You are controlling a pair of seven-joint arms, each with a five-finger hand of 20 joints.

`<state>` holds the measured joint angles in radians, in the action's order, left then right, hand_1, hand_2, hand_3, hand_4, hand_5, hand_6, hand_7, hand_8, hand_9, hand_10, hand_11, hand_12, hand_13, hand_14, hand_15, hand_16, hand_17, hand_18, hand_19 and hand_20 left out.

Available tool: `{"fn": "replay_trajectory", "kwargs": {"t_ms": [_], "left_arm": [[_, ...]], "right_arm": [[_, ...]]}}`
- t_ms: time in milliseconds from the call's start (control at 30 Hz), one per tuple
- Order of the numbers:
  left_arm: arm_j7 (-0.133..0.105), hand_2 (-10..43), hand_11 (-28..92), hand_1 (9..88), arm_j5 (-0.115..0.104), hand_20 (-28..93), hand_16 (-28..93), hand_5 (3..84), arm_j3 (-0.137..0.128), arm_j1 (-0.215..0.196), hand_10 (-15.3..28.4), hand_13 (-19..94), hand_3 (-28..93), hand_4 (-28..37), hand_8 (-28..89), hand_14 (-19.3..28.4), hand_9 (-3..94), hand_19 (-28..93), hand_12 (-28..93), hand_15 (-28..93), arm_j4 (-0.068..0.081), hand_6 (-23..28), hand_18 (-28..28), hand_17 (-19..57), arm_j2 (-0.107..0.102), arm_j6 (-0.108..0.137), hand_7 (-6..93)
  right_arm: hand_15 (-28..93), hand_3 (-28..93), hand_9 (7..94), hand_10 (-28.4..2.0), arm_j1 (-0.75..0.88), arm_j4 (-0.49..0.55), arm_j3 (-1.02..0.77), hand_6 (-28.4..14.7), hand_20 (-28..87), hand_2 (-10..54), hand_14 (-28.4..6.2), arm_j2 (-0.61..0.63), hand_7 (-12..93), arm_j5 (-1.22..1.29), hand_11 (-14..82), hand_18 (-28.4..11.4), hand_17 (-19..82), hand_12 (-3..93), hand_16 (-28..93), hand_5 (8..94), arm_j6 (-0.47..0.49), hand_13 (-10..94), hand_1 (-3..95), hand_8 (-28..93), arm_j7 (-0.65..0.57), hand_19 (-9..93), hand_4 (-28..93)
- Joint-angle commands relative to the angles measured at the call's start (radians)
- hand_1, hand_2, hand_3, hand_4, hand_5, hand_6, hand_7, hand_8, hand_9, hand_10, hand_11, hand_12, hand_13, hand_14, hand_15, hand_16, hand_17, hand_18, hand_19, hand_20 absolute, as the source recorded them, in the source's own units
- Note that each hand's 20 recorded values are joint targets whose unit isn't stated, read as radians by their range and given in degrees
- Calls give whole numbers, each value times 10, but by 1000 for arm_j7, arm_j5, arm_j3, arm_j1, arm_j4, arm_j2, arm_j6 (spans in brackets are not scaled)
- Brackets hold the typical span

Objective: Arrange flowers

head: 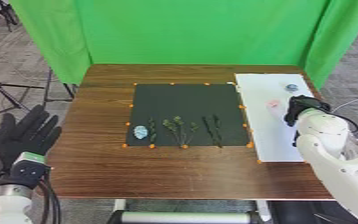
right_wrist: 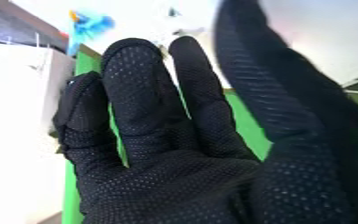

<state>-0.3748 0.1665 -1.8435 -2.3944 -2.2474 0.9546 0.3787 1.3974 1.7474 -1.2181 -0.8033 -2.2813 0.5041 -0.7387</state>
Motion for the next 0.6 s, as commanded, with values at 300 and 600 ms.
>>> {"fn": "replay_trajectory", "kwargs": {"t_ms": [300,600], "left_arm": [[-7,117,263,305,-34,85,-106,412,2,-13,139,230,710,-283,-100,139,317,308,71,403,-3,74,116,-50,7,13,168],[-23,119,263,302,-38,84,-110,411,10,-13,140,231,710,-283,-100,140,321,312,71,409,-7,75,117,-51,7,-3,167]], "right_arm": [[591,723,691,-136,123,-77,15,-22,403,-95,-45,-4,241,-7,148,-243,385,177,381,637,-313,737,575,-74,-45,874,-283],[651,674,876,-86,173,5,13,-5,403,-95,-59,-26,341,-83,94,-243,438,404,329,746,-397,811,613,85,-46,920,-283]]}}
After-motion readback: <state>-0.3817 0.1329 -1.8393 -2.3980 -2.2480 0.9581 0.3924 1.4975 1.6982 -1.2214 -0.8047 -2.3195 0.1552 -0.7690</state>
